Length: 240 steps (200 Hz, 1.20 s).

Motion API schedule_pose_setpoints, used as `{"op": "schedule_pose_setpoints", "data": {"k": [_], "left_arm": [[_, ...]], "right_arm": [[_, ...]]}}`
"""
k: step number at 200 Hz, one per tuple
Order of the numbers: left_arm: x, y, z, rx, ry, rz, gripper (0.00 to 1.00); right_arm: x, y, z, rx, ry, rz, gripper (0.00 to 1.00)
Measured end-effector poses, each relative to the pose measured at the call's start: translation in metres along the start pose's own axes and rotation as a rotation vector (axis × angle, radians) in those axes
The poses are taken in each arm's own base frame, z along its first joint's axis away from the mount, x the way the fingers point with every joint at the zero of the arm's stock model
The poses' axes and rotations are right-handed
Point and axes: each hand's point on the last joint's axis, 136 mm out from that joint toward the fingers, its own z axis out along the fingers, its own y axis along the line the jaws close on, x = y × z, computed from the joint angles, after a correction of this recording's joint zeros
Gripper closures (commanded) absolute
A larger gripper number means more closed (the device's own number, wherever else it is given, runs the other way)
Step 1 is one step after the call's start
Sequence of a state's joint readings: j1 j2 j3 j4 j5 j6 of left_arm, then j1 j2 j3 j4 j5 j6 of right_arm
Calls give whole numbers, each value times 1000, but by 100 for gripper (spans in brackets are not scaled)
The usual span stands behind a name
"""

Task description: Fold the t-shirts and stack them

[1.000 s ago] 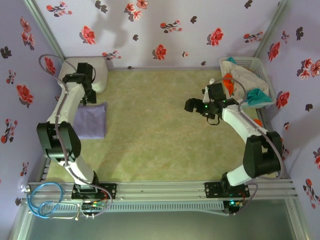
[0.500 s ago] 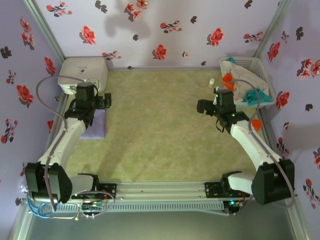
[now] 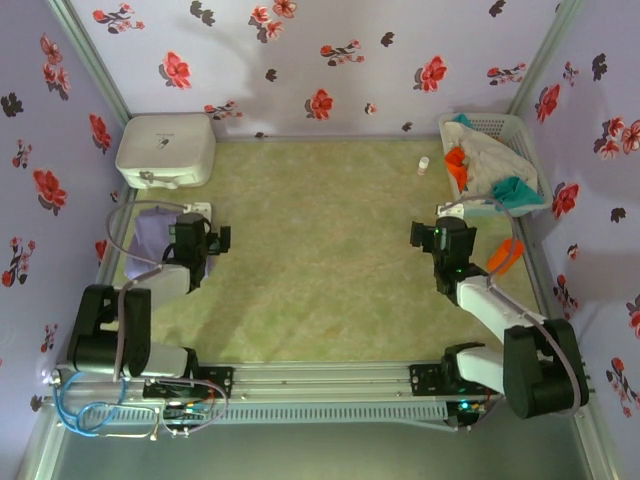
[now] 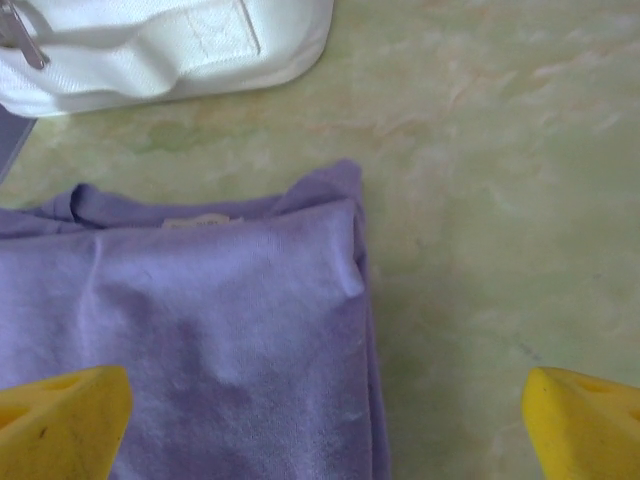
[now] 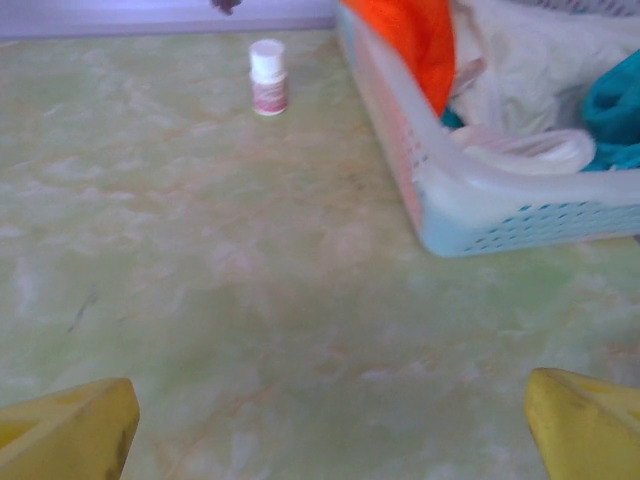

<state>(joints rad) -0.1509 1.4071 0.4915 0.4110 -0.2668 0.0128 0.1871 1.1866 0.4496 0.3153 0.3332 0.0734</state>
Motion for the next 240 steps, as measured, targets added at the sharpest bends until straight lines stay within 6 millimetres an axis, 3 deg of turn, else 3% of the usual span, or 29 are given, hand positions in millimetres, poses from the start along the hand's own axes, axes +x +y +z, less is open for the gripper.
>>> {"op": "schedule_pose_setpoints", "data": {"k": [12, 63, 96, 114, 131, 165, 240], "left_arm": [[3, 1, 3, -8, -13, 10, 0], [-17, 12, 2, -43, -176, -17, 0], [-7, 24, 3, -59, -223, -52, 0], [2, 21, 7, -39, -213, -49, 0], [0, 22, 10, -31, -204, -68, 0], [-10, 47, 14, -60, -221, -164, 0], [-1, 38, 10, -11, -230, -174, 0]], "right_arm": [[-1, -5, 5, 25, -21, -2, 1], [12, -28, 32, 83, -58, 41, 1], [24, -32, 47, 72, -76, 74, 1], [34, -32, 52, 61, -69, 79, 1], [37, -32, 55, 48, -52, 91, 1], [27, -33, 57, 43, -74, 112, 1], [27, -33, 57, 41, -74, 114, 1]]}}
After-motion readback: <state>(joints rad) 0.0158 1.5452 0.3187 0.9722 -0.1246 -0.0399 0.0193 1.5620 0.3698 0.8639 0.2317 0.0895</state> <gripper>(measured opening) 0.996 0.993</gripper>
